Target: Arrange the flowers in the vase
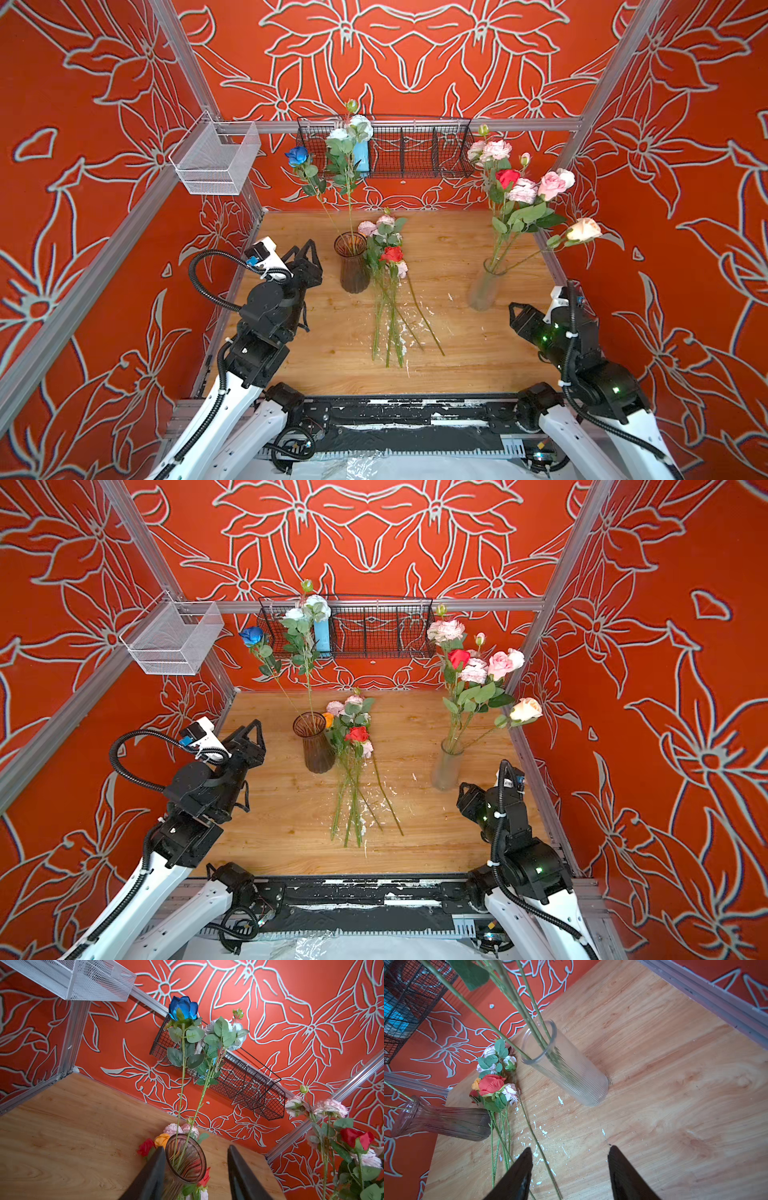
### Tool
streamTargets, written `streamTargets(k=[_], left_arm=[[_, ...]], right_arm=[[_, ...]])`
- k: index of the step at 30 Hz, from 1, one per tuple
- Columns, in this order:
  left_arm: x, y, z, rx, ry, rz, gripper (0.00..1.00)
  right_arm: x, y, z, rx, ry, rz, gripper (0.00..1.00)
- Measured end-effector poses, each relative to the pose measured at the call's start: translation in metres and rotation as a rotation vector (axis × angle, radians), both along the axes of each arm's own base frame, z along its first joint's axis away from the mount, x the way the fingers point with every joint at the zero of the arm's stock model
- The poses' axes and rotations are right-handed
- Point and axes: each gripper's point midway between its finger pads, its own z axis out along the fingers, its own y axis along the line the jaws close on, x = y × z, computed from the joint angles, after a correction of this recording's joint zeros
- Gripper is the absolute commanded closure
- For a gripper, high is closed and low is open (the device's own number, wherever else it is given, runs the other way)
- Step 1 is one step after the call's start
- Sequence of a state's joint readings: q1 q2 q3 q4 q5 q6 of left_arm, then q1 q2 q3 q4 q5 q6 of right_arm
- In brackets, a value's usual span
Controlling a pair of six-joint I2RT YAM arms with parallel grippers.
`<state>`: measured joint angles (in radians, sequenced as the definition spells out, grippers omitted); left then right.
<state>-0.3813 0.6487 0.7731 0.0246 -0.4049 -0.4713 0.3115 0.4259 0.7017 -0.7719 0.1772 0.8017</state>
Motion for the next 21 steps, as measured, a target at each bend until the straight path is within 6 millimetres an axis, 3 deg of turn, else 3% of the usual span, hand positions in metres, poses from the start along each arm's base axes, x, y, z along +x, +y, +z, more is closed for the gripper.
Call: streamTargets(k=[3,5,8,11,21], left_arm=[[-0.001,0.002,0.0,0.005,-0.004,0.008,0.51],[-0.001,0.003,-0.002,0.008,-0.003,0.017,0.51],[0.0,0.004,-0.005,0.01,0.003,0.021,0.5],[0.002,0.003,-0.007,0.013,0.008,0.021,0.51],[0.006,0.002,-0.011,0.026,0.024,0.026,0.5]], right_arm=[[0.016,0.006,-0.029,-0.002,0.049,0.005,0.41],[0.025,0.01,-0.062,0.013,0.097,0.007,0.41],[0.028,0.008,-0.109,0.061,0.162,-0.018,0.42],[0.028,0.002,-0.141,0.113,0.201,-0.053,0.44],[0.046,-0.007,-0.175,0.103,0.292,-0.069,0.48]])
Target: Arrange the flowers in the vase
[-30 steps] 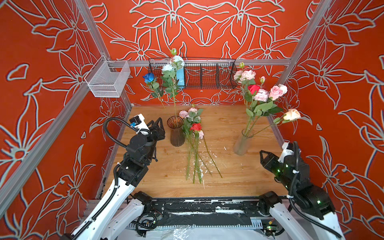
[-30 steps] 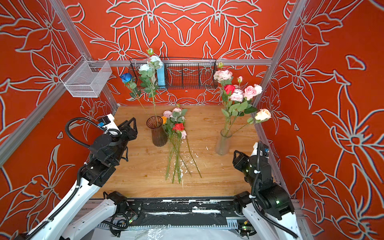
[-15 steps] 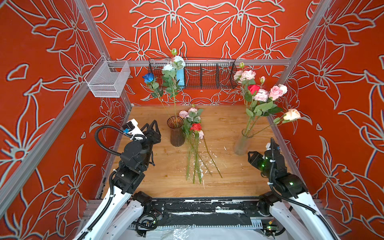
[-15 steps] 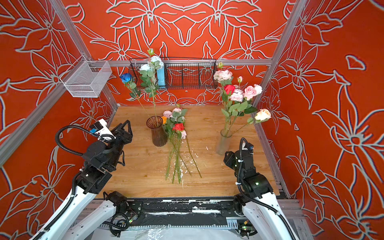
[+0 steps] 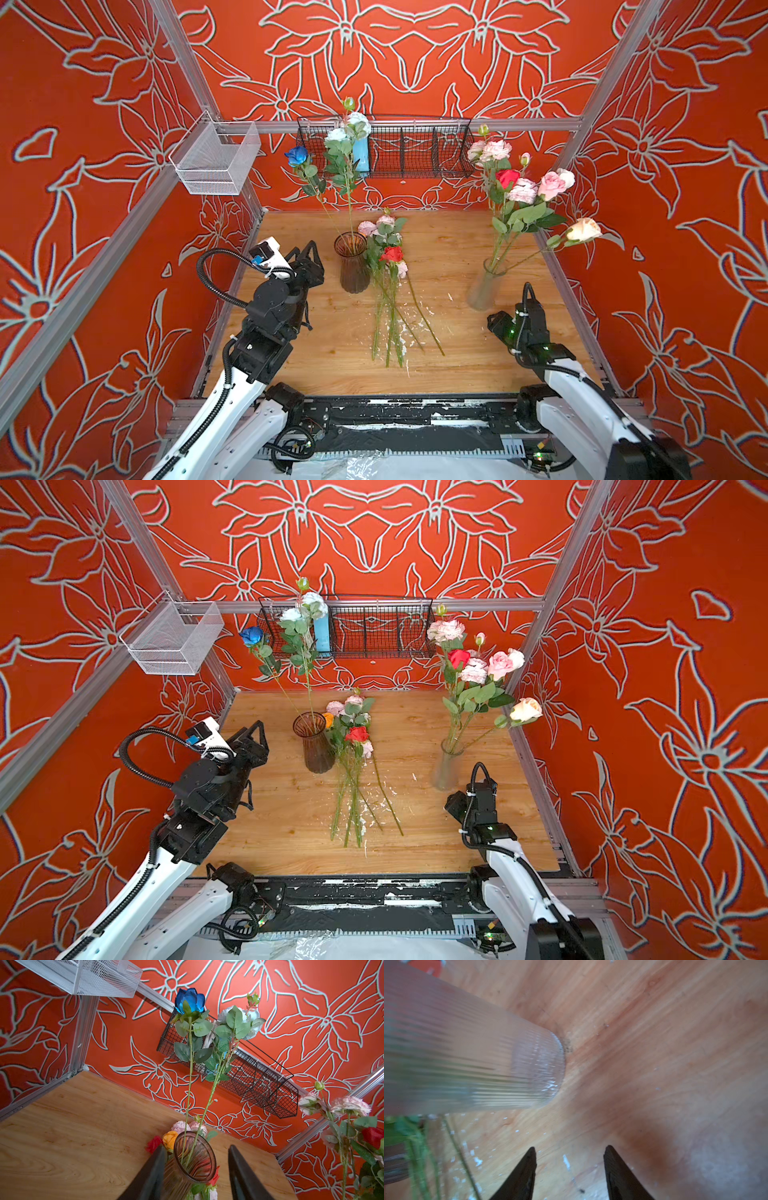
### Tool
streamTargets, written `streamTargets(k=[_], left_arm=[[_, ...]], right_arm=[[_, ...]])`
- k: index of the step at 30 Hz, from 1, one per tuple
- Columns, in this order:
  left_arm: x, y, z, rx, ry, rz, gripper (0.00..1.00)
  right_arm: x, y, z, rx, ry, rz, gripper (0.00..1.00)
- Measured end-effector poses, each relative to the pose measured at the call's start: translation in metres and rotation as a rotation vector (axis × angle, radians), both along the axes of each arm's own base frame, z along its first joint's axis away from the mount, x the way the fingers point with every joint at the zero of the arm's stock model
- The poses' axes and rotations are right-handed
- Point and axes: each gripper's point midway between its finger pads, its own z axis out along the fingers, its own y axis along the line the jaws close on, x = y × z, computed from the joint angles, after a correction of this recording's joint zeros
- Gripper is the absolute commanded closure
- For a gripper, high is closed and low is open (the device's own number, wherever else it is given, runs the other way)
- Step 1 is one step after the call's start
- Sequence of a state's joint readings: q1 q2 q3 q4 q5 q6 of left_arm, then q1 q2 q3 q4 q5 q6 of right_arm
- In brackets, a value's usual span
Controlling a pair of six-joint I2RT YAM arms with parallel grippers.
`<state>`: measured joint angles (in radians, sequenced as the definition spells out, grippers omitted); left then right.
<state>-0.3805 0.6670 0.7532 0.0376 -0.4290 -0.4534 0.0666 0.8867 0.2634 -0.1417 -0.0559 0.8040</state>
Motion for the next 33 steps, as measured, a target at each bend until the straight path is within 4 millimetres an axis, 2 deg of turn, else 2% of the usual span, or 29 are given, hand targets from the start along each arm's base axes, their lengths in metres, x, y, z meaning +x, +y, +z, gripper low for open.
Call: streamTargets(k=[3,14,23,33], left_arm=[[0.001,0.0,-0.001,0.007,0.003,0.004,0.5],[0.005,0.002,-0.005,0.043,0.018,0.025,0.5],[0.004,0.004,-0.003,0.06,0.012,0.037,0.5],[0.001,0.007,0.004,0.063,-0.013,0.047,0.5]], right_arm=[[0.005,-0.002,-0.007,-0.031,0.041,0.017,0.48],[0.031,-0.013,-0.002,-0.133,0.048,0.032,0.47],[0.04,-0.014,-0.009,-0.145,0.08,0.032,0.48],[0.058,-0.016,-0.005,-0.16,0.079,0.025,0.48]])
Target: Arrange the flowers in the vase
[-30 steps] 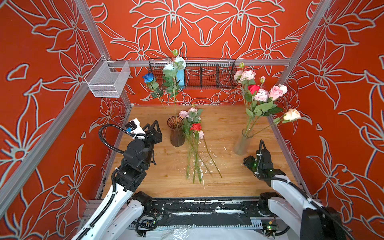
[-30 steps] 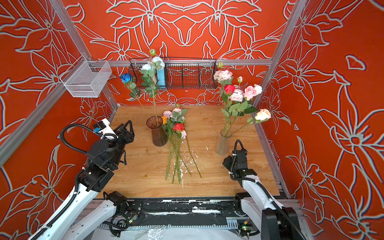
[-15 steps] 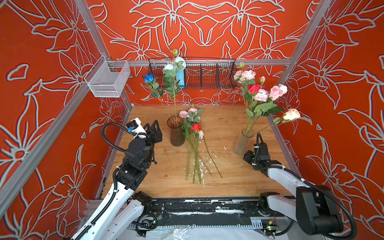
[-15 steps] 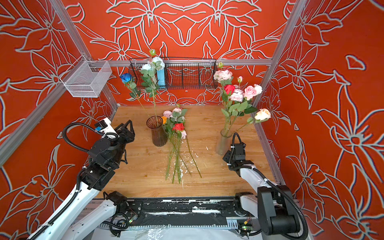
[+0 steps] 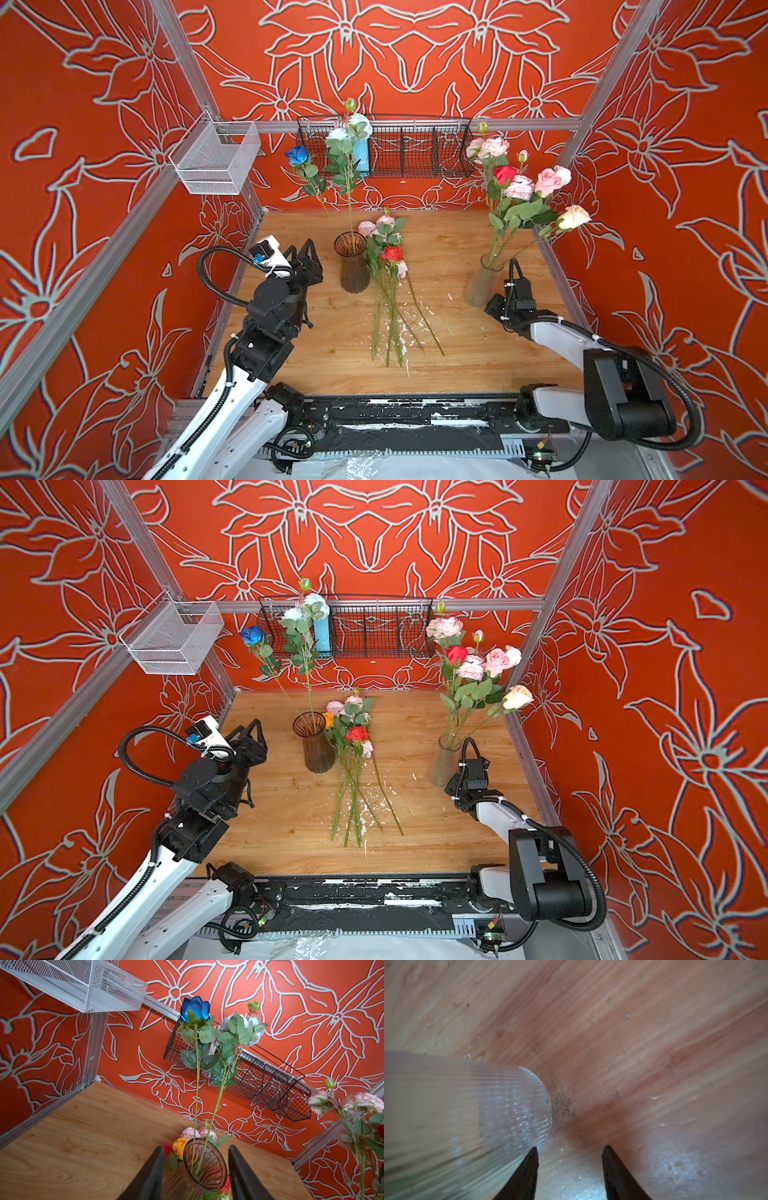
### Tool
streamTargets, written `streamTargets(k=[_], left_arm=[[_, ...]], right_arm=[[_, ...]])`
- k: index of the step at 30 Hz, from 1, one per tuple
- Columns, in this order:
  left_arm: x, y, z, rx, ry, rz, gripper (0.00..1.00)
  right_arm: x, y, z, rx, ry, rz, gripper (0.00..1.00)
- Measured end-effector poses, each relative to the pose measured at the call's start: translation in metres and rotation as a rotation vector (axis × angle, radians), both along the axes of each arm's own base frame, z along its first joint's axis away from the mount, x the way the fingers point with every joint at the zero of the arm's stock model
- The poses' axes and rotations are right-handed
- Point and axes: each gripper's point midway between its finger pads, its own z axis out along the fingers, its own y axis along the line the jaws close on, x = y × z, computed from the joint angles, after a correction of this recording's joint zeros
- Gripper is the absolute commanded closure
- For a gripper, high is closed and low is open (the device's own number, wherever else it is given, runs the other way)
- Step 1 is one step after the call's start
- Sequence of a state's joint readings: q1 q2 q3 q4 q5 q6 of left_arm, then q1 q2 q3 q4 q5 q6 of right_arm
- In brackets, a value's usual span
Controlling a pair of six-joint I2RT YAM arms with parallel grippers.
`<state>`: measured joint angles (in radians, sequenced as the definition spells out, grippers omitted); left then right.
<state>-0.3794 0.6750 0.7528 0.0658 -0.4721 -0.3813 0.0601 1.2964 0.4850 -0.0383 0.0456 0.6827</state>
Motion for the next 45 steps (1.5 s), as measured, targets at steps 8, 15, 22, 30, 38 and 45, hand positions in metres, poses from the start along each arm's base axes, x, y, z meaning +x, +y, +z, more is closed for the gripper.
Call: streamTargets(k=[8,15,22,30,38,45], left_arm=[[-0.001,0.001,0.001,0.002,-0.004,0.005,0.5],[-0.002,0.002,0.003,0.01,-0.009,0.007,0.5],[-0.003,0.004,0.004,0.015,-0.014,0.017,0.5],[-0.002,0.005,0.002,0.018,-0.015,0.024,0.5],[-0.002,0.005,0.002,0.019,-0.014,0.026,0.5],[-0.002,0.005,0.002,0.021,-0.013,0.026,0.5]], right_arm=[[0.019,-0.002,0.002,-0.017,0.01,-0.004,0.48],[0.046,-0.002,0.006,-0.033,0.008,0.0,0.48],[0.06,0.0,0.004,-0.032,0.013,0.004,0.49],[0.078,0.018,0.006,-0.016,-0.005,0.027,0.49],[0.098,0.032,0.006,0.001,-0.014,0.035,0.49],[0.123,0.042,0.015,0.005,-0.042,0.049,0.49]])
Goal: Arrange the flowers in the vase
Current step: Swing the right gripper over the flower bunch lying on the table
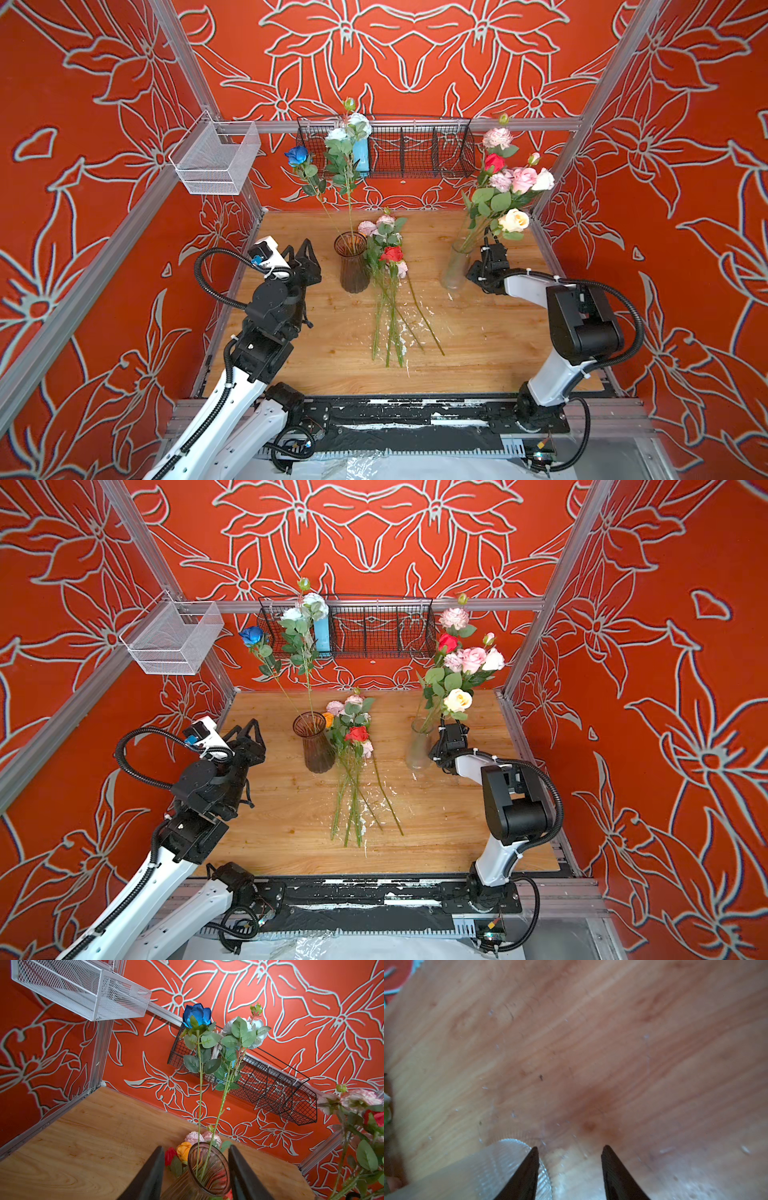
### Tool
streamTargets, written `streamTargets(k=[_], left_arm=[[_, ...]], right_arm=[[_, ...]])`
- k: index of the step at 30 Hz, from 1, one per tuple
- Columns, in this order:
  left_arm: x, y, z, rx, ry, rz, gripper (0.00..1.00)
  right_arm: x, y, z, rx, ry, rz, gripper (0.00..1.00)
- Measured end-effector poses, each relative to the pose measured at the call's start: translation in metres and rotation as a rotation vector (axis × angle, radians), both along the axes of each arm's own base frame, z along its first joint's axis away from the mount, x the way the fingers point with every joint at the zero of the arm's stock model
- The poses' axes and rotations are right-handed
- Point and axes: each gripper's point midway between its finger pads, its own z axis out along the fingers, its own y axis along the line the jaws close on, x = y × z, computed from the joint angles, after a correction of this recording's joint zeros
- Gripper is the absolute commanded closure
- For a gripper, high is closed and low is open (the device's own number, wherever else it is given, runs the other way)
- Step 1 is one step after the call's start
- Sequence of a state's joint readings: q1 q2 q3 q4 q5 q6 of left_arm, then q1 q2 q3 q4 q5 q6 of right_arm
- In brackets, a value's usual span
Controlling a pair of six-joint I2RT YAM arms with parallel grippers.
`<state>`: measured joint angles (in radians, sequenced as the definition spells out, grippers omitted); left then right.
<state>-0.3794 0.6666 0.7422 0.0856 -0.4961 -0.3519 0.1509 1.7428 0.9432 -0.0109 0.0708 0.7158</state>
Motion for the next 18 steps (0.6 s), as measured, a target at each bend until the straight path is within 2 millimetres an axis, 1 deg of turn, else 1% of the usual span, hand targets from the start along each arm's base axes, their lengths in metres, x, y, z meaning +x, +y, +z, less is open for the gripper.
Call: streamTargets(k=[4,6,10,13,16,18], left_arm=[[0.0,0.0,0.0,0.001,0.0,0.0,0.5],[0.0,0.0,0.0,0.001,0.0,0.0,0.5],[0.0,0.0,0.0,0.001,0.0,0.0,0.5],[0.0,0.0,0.0,0.0,0.0,-0.001,0.5],[0.0,0.0,0.0,0.0,0.0,-0.001,0.5],[0.0,0.0,0.0,0.0,0.0,-0.001,0.5]], right_arm=[[0.002,0.001,0.003,0.001,-0.009,0.002,0.49],[-0.004,0.0,0.006,0.002,-0.013,0.002,0.49],[-0.03,-0.001,0.016,0.023,-0.042,0.007,0.5],[-0.052,0.002,0.022,0.057,-0.069,0.012,0.51],[-0.072,0.016,0.019,0.11,-0.099,0.046,0.51],[-0.085,0.033,0.012,0.173,-0.117,0.08,0.52]])
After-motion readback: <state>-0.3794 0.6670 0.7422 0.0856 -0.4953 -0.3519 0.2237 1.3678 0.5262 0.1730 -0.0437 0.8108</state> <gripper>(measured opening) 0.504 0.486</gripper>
